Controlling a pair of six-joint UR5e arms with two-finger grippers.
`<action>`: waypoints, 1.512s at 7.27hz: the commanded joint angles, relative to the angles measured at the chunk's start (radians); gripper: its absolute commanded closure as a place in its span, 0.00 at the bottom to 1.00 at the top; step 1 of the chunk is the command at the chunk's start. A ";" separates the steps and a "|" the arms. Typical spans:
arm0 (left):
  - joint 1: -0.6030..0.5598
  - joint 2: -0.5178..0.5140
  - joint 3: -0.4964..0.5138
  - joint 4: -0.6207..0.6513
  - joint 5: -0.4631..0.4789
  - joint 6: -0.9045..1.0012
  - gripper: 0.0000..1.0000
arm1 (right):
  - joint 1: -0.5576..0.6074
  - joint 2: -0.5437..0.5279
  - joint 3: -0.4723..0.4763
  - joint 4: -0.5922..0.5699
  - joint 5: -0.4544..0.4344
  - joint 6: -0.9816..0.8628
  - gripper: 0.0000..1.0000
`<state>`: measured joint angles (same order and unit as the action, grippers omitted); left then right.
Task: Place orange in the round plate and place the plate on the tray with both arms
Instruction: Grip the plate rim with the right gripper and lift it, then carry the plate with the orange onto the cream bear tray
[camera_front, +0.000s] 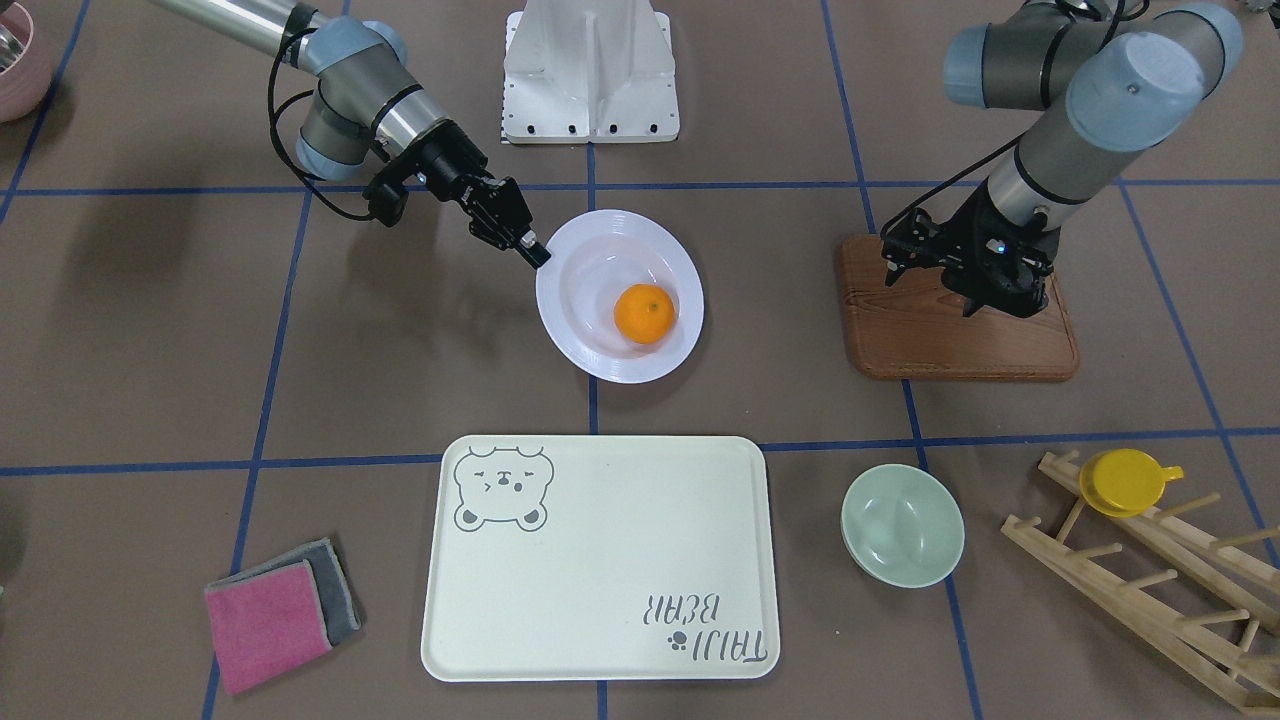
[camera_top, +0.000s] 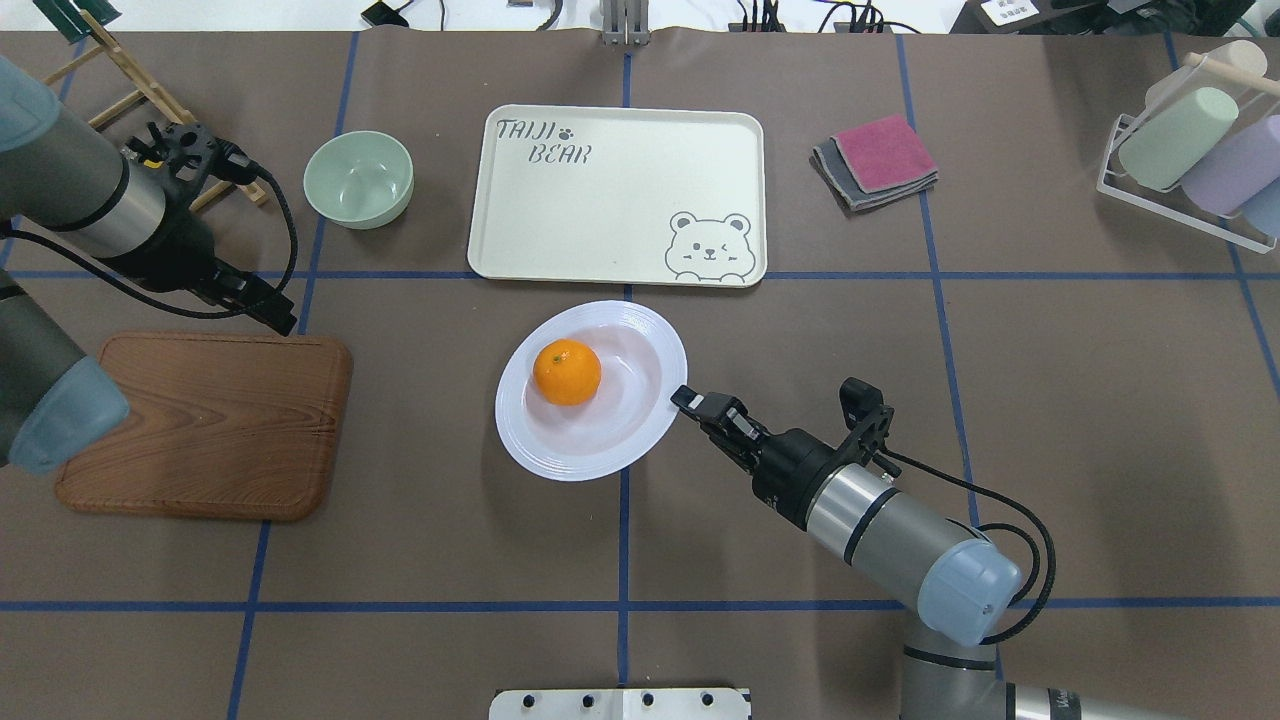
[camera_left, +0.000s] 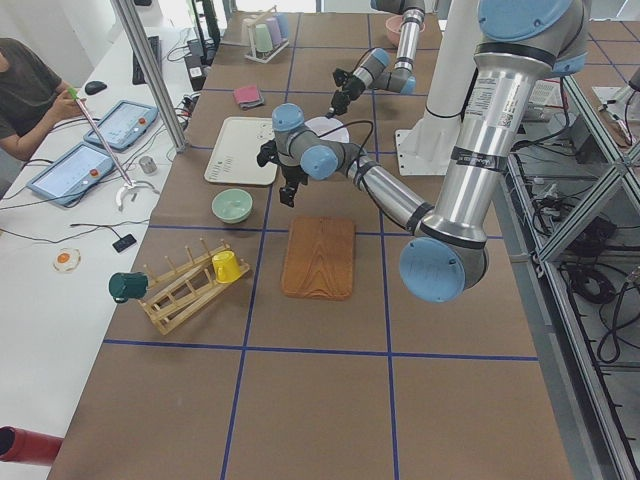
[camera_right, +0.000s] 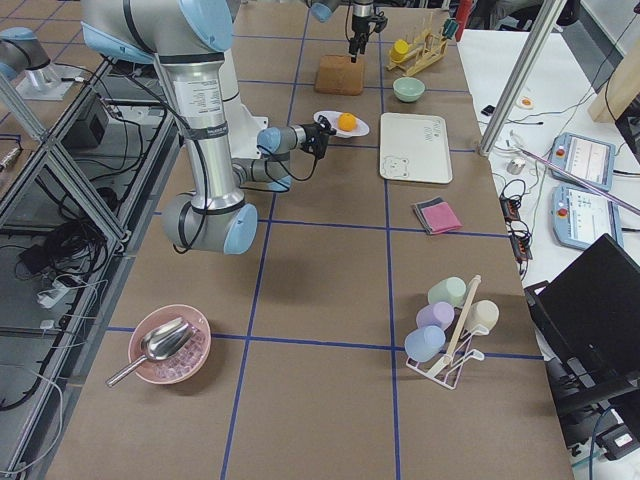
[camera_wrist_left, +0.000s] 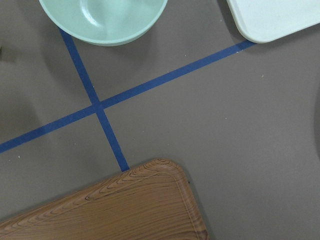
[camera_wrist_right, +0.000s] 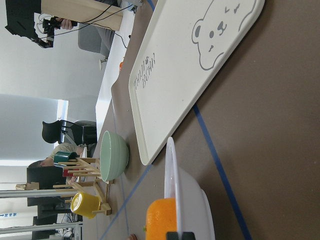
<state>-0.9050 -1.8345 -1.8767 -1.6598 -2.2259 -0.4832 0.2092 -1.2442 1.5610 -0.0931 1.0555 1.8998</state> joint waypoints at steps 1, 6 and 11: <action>0.000 0.000 -0.001 0.000 0.000 0.000 0.01 | -0.010 0.015 -0.002 0.035 -0.143 0.115 1.00; -0.002 0.001 -0.013 0.002 0.000 -0.006 0.01 | 0.195 0.264 -0.308 -0.202 -0.229 0.454 1.00; -0.002 0.001 -0.024 0.002 0.002 -0.011 0.01 | 0.204 0.374 -0.400 -0.407 -0.266 0.601 1.00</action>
<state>-0.9066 -1.8334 -1.8958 -1.6582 -2.2248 -0.4928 0.4133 -0.8885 1.1797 -0.4768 0.7994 2.4842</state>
